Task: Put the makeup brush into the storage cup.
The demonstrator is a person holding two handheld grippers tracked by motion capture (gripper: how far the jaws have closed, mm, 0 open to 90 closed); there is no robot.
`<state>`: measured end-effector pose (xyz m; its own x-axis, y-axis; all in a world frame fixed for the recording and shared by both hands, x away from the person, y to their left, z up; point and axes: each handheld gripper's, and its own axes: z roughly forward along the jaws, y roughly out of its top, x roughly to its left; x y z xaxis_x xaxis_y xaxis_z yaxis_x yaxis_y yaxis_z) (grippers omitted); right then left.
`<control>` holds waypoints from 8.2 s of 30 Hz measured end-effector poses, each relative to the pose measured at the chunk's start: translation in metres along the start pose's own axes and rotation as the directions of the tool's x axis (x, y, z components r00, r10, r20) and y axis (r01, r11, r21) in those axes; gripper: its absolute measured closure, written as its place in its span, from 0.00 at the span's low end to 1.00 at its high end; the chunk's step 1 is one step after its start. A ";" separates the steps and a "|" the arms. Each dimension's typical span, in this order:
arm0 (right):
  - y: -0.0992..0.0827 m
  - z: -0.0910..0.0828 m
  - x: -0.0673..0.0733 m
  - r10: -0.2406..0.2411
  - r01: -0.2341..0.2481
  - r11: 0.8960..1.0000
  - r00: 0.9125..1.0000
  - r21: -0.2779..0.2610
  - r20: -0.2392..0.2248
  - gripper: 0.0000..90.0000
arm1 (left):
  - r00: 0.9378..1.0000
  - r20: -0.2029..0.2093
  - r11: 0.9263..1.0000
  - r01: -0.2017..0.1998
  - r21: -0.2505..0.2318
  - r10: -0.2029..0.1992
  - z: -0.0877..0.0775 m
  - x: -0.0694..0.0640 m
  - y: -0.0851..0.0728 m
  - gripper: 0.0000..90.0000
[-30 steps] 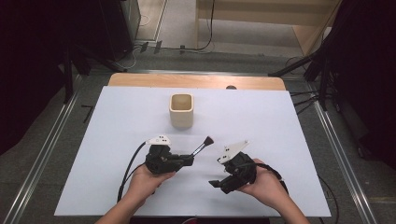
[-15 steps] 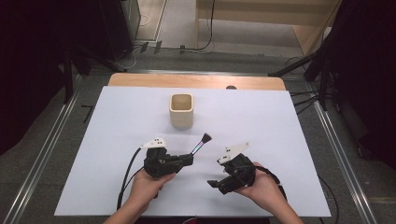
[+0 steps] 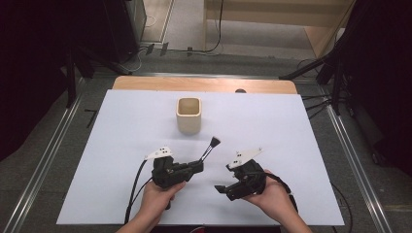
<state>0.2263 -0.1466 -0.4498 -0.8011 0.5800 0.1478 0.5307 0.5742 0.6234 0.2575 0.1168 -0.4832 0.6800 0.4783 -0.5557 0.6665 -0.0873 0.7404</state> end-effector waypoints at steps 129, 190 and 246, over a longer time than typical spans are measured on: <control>0.028 0.034 -0.009 0.677 -0.709 0.612 0.698 -0.350 -0.232 0.81 | 1.000 0.012 0.986 0.030 -0.164 -0.029 0.015 -0.008 -0.021 0.88; 0.031 0.023 -0.030 0.651 -0.679 0.691 0.733 -0.247 -0.197 0.87 | 0.996 0.055 0.987 0.055 0.149 -0.064 0.012 0.004 0.011 0.44; 0.026 0.011 -0.052 0.523 -0.546 0.825 0.836 -0.148 -0.168 0.87 | 0.965 -0.008 0.915 -0.245 0.320 0.262 -0.055 0.025 0.023 0.32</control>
<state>0.2846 -0.1551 -0.4492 -0.4383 0.6881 0.5783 0.8339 0.0713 0.5473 0.2732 0.1749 -0.4588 0.8282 0.4457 -0.3398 0.5409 -0.4769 0.6928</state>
